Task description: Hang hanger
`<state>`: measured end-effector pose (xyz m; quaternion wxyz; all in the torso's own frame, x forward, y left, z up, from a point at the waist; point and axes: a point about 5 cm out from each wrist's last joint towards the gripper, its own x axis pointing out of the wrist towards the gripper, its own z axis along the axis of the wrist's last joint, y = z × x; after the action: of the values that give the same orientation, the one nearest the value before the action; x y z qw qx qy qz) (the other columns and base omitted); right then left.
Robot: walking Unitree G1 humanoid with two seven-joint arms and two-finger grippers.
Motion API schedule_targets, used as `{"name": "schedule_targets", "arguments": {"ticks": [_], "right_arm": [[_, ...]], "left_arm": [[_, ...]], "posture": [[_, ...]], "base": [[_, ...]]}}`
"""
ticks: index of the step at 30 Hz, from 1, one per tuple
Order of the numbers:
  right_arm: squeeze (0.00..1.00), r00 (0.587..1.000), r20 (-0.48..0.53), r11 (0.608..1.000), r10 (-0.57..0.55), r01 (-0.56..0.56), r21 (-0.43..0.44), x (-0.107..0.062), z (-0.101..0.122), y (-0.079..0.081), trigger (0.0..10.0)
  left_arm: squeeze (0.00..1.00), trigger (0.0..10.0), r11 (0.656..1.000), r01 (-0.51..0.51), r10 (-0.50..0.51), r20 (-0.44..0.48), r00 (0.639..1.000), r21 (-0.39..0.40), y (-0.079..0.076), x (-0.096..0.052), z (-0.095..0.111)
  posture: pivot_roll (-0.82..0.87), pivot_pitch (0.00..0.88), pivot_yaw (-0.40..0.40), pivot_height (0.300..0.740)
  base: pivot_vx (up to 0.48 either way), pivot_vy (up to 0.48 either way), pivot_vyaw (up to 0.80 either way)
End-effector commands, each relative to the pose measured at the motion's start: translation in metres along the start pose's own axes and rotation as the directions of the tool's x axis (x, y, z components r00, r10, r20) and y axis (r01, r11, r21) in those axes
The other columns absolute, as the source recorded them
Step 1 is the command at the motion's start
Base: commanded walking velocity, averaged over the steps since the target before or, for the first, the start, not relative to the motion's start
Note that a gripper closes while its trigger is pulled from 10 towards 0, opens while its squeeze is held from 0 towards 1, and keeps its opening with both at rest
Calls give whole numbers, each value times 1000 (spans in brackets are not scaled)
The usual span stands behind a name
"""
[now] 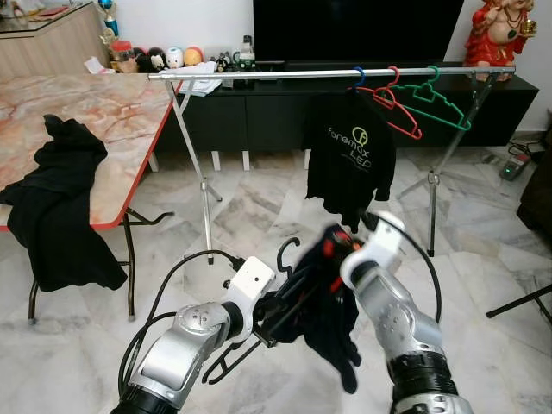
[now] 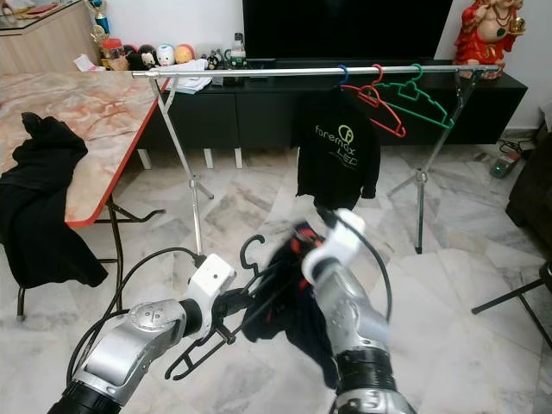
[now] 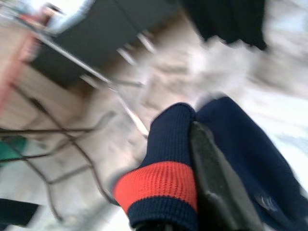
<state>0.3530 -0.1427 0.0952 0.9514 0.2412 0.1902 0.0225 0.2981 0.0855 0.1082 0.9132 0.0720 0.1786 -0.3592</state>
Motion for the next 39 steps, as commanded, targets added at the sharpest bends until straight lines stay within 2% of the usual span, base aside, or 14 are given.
{"name": "schedule_targets", "arguments": {"ticks": [1, 6, 7, 8, 9, 11, 17, 18, 22, 25, 28, 35, 38, 39], "right_arm": [[0, 1000, 4, 999, -30, 30, -18, 0, -1, -4, 10000], [0, 1000, -7, 1000, 5, -6, -10, -2, -2, 2, 10000], [0, 997, 5, 997, 76, -76, -9, -4, 1, 13, 10000], [0, 977, 27, 977, 213, -212, -17, -9, 7, 34, 10000], [0, 977, 27, 977, 213, -212, -17, -9, 7, 34, 10000], [0, 951, 51, 952, 305, -305, -19, -14, 13, 54, 10000], [0, 955, 63, 956, 289, -291, 35, -29, 15, 63, 10000], [0, 946, 60, 946, 318, -320, 46, -38, 15, 65, 10000], [0, 928, 50, 929, 368, -366, -51, -50, 17, 69, 10000], [0, 891, 39, 892, 452, -452, -7, -64, 20, 81, 10000], [0, 868, 17, 868, 496, -495, -44, -68, 17, 87, 10000], [0, 851, 4, 847, 524, -521, -106, -72, 15, 84, 10000], [0, 880, -48, 848, 473, -469, -248, -68, 3, 65, 10000], [0, 880, -48, 848, 473, -469, -248, -68, 3, 65, 10000]], "left_arm": [[0, 10000, 1000, -8, 8, -13, 1000, 7, 2, -1, -1], [0, 10000, 1000, -8, 8, -15, 1000, 7, 2, -2, -1], [0, 10000, 1000, -8, 8, -16, 1000, 7, 2, -2, -1], [0, 10000, 1000, -8, 8, -17, 1000, 7, 2, -2, -2], [0, 10000, 1000, -8, 8, -17, 1000, 7, 2, -2, -2], [0, 10000, 1000, -8, 8, -19, 1000, 8, 3, -2, -2], [0, 10000, 1000, -5, 5, -16, 1000, 1, 0, -1, -2], [0, 10000, 1000, -2, 2, -16, 1000, 1, -1, -1, -2], [0, 10000, 1000, -2, 2, -16, 1000, 1, 0, 0, -2], [0, 10000, 1000, -5, 5, -16, 1000, 0, 1, 0, -3], [0, 10000, 1000, -8, 8, -10, 1000, -3, 1, 0, -2], [0, 10000, 999, -32, 32, 10, 999, -14, 2, 0, 1], [0, 10000, 997, -61, 63, 42, 997, -38, 7, 1, 6], [0, 10000, 997, -61, 63, 42, 997, -38, 7, 1, 6]], "posture": [[89, 70, 17, 740], [91, 72, 19, 740], [89, 73, 20, 740], [89, 74, 20, 740], [89, 74, 20, 740], [86, 74, 20, 740], [85, 73, 17, 740], [77, 77, 18, 740], [76, 77, 18, 740], [68, 79, 14, 740], [70, 80, 11, 740], [68, 82, 10, 740], [67, 83, 10, 740], [67, 83, 10, 740]], "base": [[0, 0, 0], [0, 0, 0], [0, 0, 0], [0, 0, 0], [0, 0, 0], [0, 0, 0], [0, 0, 0], [0, 0, 0], [0, 0, 0], [0, 0, 0], [0, 0, 0], [0, 0, 0], [0, 0, 0], [0, 0, 0]]}}
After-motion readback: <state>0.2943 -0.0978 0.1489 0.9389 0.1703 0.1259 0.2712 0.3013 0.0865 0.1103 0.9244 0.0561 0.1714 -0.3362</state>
